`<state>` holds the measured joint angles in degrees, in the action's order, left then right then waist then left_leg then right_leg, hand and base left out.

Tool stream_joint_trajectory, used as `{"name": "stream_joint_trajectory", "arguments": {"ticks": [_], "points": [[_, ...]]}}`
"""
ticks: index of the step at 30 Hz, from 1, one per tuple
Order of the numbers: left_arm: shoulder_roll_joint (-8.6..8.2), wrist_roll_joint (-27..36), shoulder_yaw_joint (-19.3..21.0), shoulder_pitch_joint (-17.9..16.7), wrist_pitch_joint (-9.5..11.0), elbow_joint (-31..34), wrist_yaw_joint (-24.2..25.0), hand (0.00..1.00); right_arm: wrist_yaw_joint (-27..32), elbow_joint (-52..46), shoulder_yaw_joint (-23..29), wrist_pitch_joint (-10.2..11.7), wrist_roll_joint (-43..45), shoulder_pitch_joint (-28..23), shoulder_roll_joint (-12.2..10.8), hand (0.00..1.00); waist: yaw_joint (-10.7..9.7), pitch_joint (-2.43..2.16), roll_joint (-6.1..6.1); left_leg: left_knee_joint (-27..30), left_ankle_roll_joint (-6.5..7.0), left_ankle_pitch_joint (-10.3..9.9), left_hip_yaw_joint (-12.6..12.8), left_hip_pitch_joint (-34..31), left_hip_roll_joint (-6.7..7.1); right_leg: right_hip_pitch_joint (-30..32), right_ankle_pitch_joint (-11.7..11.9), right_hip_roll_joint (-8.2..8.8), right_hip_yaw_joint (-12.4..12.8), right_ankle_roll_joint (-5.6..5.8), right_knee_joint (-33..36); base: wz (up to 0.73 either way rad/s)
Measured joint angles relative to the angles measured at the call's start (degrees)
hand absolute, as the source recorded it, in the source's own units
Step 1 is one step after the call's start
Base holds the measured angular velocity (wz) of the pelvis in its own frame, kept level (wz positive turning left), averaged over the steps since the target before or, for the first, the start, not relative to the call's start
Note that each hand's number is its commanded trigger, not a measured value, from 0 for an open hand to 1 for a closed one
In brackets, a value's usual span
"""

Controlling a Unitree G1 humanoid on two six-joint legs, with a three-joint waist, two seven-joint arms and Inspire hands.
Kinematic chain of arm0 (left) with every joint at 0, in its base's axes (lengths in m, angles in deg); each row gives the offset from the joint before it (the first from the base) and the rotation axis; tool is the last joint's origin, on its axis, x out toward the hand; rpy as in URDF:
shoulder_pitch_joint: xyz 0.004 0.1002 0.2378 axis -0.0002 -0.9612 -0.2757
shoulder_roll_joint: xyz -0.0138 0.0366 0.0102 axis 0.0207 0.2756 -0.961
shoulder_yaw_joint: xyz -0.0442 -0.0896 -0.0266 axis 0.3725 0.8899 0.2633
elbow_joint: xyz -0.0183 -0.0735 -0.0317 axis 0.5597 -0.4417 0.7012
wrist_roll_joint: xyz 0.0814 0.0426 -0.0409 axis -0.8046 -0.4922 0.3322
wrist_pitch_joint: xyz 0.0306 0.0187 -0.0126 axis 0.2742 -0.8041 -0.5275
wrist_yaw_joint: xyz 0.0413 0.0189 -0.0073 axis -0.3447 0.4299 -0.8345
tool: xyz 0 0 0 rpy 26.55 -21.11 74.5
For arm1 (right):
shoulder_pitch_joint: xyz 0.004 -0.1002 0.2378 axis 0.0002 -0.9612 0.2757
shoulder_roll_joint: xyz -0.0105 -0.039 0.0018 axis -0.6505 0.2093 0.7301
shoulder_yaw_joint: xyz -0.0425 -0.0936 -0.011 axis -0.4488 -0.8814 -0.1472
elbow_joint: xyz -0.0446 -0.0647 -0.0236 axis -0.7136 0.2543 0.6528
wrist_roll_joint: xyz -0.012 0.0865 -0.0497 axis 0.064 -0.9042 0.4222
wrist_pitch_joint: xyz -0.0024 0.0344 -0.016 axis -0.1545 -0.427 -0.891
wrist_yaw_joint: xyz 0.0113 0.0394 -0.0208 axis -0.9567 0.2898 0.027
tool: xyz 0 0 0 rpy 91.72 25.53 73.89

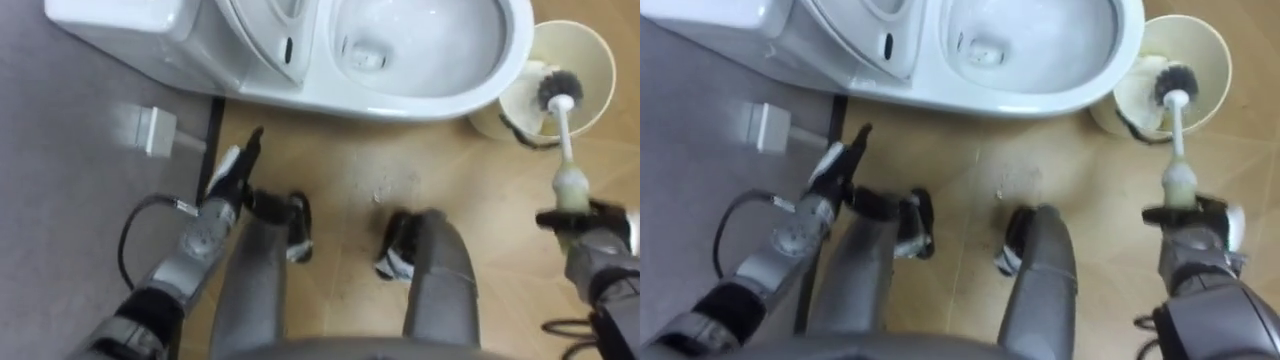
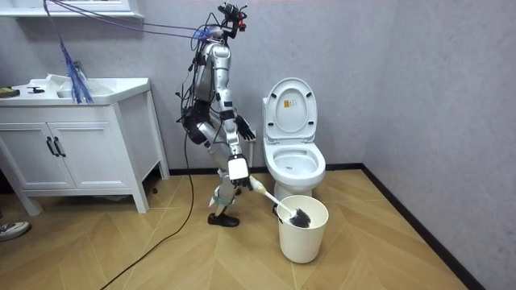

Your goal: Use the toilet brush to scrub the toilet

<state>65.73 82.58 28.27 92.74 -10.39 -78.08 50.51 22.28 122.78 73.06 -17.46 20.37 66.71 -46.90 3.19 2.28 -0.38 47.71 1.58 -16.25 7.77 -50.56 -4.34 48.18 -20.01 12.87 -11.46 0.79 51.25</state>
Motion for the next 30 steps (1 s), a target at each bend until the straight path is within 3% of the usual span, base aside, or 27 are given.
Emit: {"name": "stream_joint_trajectory", "arguments": {"ticks": [4,7,10,17,19,21,27,30], "points": [[1.08,0.06,3.22,-2.61,0.03,-1.49,-0.17,0.00,-0.06,-0.75,1.49,-0.04,-4.36,-2.52,-1.58,1.00,-0.60,-0.23,0.10,-4.01,-0.08,0.18,0.16,5.45,0.46,-5.69,0.38,-0.21,-0.75,0.64,-4.25,0.00],[1.00,0.01,4.94,-3.60,0.05,-4.14,-0.18,0.00,-0.07,-1.36,3.25,-0.07,-4.49,-4.27,-2.95,1.00,-1.60,-0.36,0.28,-7.37,-0.23,0.67,0.06,9.39,1.12,-9.67,0.70,-0.26,-1.15,1.15,-7.35,0.07],[1.02,-0.10,6.43,-4.79,0.16,-5.29,-0.18,0.00,0.58,-3.41,5.77,-0.02,-4.51,-6.27,-3.10,1.00,-1.73,-0.69,0.38,-9.52,-0.29,0.71,0.22,12.29,1.25,-12.70,0.86,-0.50,-1.45,1.43,-9.76,0.00],[1.01,-0.06,10.22,-7.67,0.87,-7.69,-0.17,0.00,5.02,-9.06,8.16,0.53,0.41,-10.67,-3.29,1.00,-1.75,-0.98,0.84,-13.72,-0.56,0.84,0.83,20.82,1.31,-21.46,1.39,-1.46,-1.60,2.21,-15.33,-0.03],[1.04,-0.47,12.39,-10.33,0.90,-7.44,-0.18,0.00,6.75,-11.90,8.23,0.43,4.49,-13.07,-3.84,1.00,-1.77,-1.79,1.43,-16.18,-0.84,1.02,0.82,24.73,1.39,-25.56,1.83,-1.99,-1.85,2.53,-18.33,0.00],[1.01,-2.19,14.25,-12.48,1.02,-7.33,-0.18,0.00,7.41,-14.36,8.28,0.50,9.97,-15.03,-4.26,1.00,-1.88,-2.05,1.68,-17.81,-1.03,1.12,0.69,27.47,1.29,-28.82,2.44,-2.49,-2.38,2.64,-20.82,0.02],[1.07,-2.36,19.54,-19.34,1.05,-7.27,-0.18,0.00,8.71,-24.33,8.71,0.67,28.00,-20.28,-4.72,1.00,-1.29,-2.35,2.16,-22.91,-1.39,1.33,0.65,35.62,1.16,-38.00,4.42,-3.96,-3.27,3.24,-27.88,0.00],[0.94,-2.40,22.39,-22.53,1.13,-6.78,-0.20,0.00,9.06,-28.63,8.71,0.73,34.81,-21.34,-5.19,1.00,-1.23,-2.21,2.53,-24.88,-1.63,1.39,0.62,38.70,1.23,-41.47,4.70,-4.18,-3.94,3.35,-29.92,0.04]]}}
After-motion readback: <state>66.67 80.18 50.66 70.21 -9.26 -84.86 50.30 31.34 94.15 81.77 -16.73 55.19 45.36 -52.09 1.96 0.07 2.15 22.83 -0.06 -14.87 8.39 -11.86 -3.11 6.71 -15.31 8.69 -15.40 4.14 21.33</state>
